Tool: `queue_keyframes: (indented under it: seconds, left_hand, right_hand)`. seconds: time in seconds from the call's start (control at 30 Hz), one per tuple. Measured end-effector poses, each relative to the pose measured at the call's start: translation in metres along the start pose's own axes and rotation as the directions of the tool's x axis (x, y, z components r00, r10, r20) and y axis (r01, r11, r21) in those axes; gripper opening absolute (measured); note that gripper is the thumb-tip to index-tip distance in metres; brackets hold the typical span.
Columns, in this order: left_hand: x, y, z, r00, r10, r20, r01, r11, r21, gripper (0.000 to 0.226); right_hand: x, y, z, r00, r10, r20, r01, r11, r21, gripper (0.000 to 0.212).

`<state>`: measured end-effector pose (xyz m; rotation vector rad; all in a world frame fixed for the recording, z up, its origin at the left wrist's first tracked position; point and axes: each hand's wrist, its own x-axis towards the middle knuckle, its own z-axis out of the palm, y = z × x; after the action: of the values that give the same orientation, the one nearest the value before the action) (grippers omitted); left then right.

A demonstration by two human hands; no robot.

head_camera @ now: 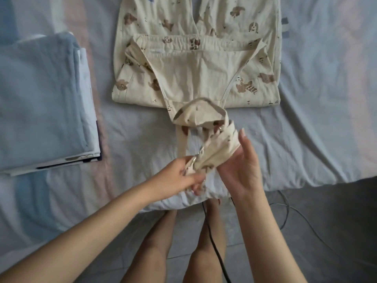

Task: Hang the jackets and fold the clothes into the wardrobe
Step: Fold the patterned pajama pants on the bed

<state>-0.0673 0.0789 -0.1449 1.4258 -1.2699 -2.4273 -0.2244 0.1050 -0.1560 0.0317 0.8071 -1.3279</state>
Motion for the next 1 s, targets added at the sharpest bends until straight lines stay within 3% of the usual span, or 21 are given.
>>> queue_keyframes:
  seconds: [0.03,0.07,0.1,0.13,0.2,0.23,0.3,0.4,0.47,0.53,0.6,0.67,0.73,0.77,0.8,0.83,0.87,0.9,0.93,0.97,1.0]
  left_hand:
    - [-0.005,0.004,0.004,0.997,-0.067,-0.033,0.055,0.956,-0.287,0.004]
    - [-0.008,0.01,0.008,0.99,-0.14,-0.018,0.103,0.807,-0.582,0.009]
    - [-0.01,0.015,0.009,0.983,-0.182,-0.007,0.11,0.626,-0.772,0.015]
    - [-0.011,0.02,0.008,0.98,-0.2,-0.02,0.083,0.495,-0.865,0.018]
    - [-0.011,0.029,0.003,0.97,-0.229,-0.08,0.011,0.371,-0.928,0.019]
    - [-0.01,0.036,-0.001,0.966,-0.237,-0.101,-0.015,0.341,-0.94,0.019]
    - [-0.004,0.051,-0.008,0.965,-0.221,-0.139,-0.053,0.356,-0.933,0.016]
    - [0.009,0.078,-0.026,0.973,-0.124,-0.196,-0.12,0.453,-0.883,0.019]
    - [0.02,0.106,-0.038,0.987,-0.049,-0.151,-0.106,0.506,-0.856,0.02]
    - [0.033,0.143,-0.047,0.994,0.012,-0.111,-0.09,0.663,-0.743,0.02]
    - [0.051,0.192,-0.063,0.989,0.129,-0.075,-0.149,0.837,-0.526,0.021]
    - [0.064,0.247,-0.082,0.969,0.242,-0.05,-0.244,0.905,-0.349,0.024]
    - [0.078,0.292,-0.105,0.941,0.306,-0.144,-0.331,0.923,-0.196,0.041]
    - [0.085,0.303,-0.117,0.897,0.361,-0.256,-0.385,0.922,-0.049,0.046]
    - [0.094,0.302,-0.129,0.81,0.453,-0.373,-0.433,0.89,0.141,0.04]
    - [0.106,0.303,-0.14,0.664,0.593,-0.455,-0.457,0.804,0.381,0.026]
    - [0.111,0.283,-0.149,0.533,0.691,-0.488,-0.38,0.711,0.591,0.016]
    - [0.117,0.262,-0.157,0.466,0.741,-0.484,-0.285,0.644,0.71,0.014]
    - [0.126,0.234,-0.164,0.489,0.738,-0.465,-0.199,0.613,0.765,0.014]
    - [0.131,0.202,-0.168,0.562,0.701,-0.438,-0.123,0.594,0.795,0.015]
    - [0.136,0.173,-0.171,0.633,0.649,-0.421,-0.045,0.574,0.818,0.015]
  right_hand:
    - [-0.001,-0.001,-0.004,1.0,0.008,0.026,-0.005,0.991,-0.133,0.069]
    - [0.0,-0.001,-0.008,0.998,0.016,0.067,0.006,0.949,-0.314,0.071]
    - [-0.001,0.0,-0.011,0.991,0.065,0.117,0.001,0.87,-0.492,0.071]
    - [-0.003,0.001,-0.012,0.971,0.174,0.162,-0.024,0.75,-0.661,0.071]
    - [-0.013,0.013,-0.009,0.866,0.476,0.155,-0.103,0.472,-0.876,0.058]
    - [-0.017,0.022,-0.007,0.836,0.532,0.135,-0.116,0.411,-0.904,0.042]
    - [-0.026,0.033,-0.001,0.863,0.496,0.094,-0.188,0.489,-0.852,0.022]
    - [-0.025,0.016,0.013,0.88,0.469,0.071,-0.298,0.664,-0.686,0.037]
    - [-0.012,-0.007,0.028,0.851,0.508,0.136,-0.289,0.668,-0.686,0.045]
    - [0.012,-0.032,0.041,0.825,0.533,0.187,-0.199,0.585,-0.787,0.029]
    - [0.052,-0.07,0.067,0.854,0.454,0.253,-0.018,0.514,-0.858,0.019]
    - [0.098,-0.117,0.097,0.941,0.171,0.29,0.142,0.58,-0.802,0.016]
    - [0.141,-0.162,0.121,0.941,-0.206,0.267,0.335,0.67,-0.663,0.02]
    - [0.161,-0.179,0.126,0.905,-0.373,0.204,0.411,0.65,-0.639,0.026]
    - [0.176,-0.188,0.126,0.85,-0.515,0.109,0.446,0.594,-0.669,0.036]
    - [0.192,-0.197,0.123,0.758,-0.652,0.014,0.455,0.513,-0.728,0.045]
    - [0.198,-0.191,0.112,0.671,-0.737,-0.08,0.4,0.451,-0.798,0.048]
    - [0.203,-0.183,0.099,0.616,-0.776,-0.136,0.325,0.408,-0.853,0.046]
    - [0.204,-0.17,0.084,0.639,-0.756,-0.144,0.239,0.373,-0.897,0.043]
    - [0.201,-0.152,0.069,0.726,-0.678,-0.117,0.141,0.314,-0.939,0.039]
    - [0.197,-0.134,0.053,0.837,-0.542,-0.071,0.037,0.185,-0.982,0.042]
